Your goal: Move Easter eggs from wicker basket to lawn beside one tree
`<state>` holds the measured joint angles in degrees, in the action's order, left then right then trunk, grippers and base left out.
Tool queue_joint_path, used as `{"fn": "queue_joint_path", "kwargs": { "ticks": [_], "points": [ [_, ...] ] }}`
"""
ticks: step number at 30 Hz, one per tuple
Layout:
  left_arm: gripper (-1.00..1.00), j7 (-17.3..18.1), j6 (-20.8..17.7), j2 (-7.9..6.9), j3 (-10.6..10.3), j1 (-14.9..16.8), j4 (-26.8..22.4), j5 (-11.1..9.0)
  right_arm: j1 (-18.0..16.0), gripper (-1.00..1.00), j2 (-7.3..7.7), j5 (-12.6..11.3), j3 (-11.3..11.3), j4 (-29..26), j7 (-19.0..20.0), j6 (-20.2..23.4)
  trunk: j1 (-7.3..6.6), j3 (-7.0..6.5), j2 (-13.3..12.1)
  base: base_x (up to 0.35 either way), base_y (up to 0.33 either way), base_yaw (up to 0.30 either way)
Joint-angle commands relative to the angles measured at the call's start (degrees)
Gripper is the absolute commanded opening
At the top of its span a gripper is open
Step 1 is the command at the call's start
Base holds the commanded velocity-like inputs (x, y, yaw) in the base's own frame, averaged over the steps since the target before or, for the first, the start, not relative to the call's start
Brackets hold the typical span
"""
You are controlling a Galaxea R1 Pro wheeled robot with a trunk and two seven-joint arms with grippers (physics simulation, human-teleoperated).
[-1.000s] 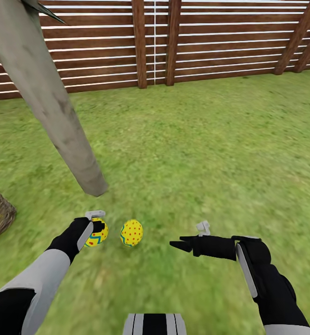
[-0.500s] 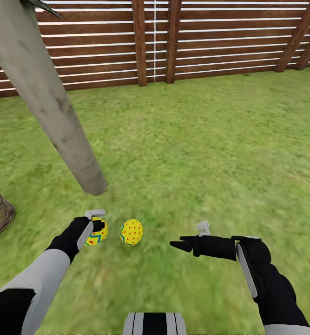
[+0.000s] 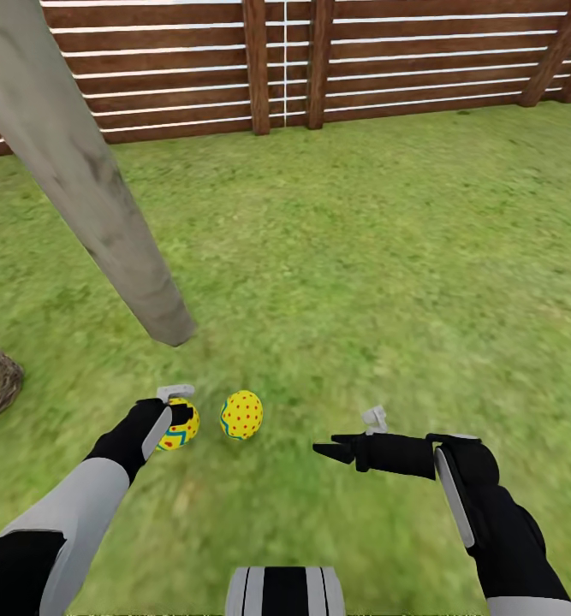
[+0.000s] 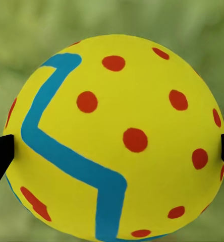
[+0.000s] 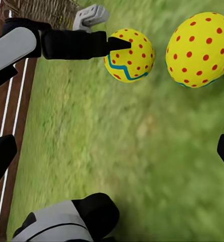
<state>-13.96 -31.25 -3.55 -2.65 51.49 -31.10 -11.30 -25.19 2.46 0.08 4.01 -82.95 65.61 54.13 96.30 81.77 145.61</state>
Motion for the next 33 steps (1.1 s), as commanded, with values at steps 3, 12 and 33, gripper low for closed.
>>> {"fn": "queue_joint_path", "kwargs": {
  "ticks": [3,12,33],
  "points": [
    [-1.00,-0.5,-0.1,-0.05,-0.3,0.0,-0.1,-0.5,0.0,1.00,0.00,0.0,0.1,0.0,0.2,0.4,0.06,0.71,0.1,0.000,0.000,0.000],
    [-1.00,-0.2,1.5,-0.04,-0.4,0.0,-0.1,-0.5,0.0,1.00,0.10,-0.5,0.3,0.0,0.4,0.4,0.30,2.70,0.2,0.000,0.000,0.000],
    [-1.00,0.0,3.1,0.02,-0.4,0.0,-2.5,-0.5,0.0,1.00,0.29,0.0,0.5,0.2,0.2,0.4,0.68,6.03,0.4,0.000,0.000,0.000]
  ]
}}
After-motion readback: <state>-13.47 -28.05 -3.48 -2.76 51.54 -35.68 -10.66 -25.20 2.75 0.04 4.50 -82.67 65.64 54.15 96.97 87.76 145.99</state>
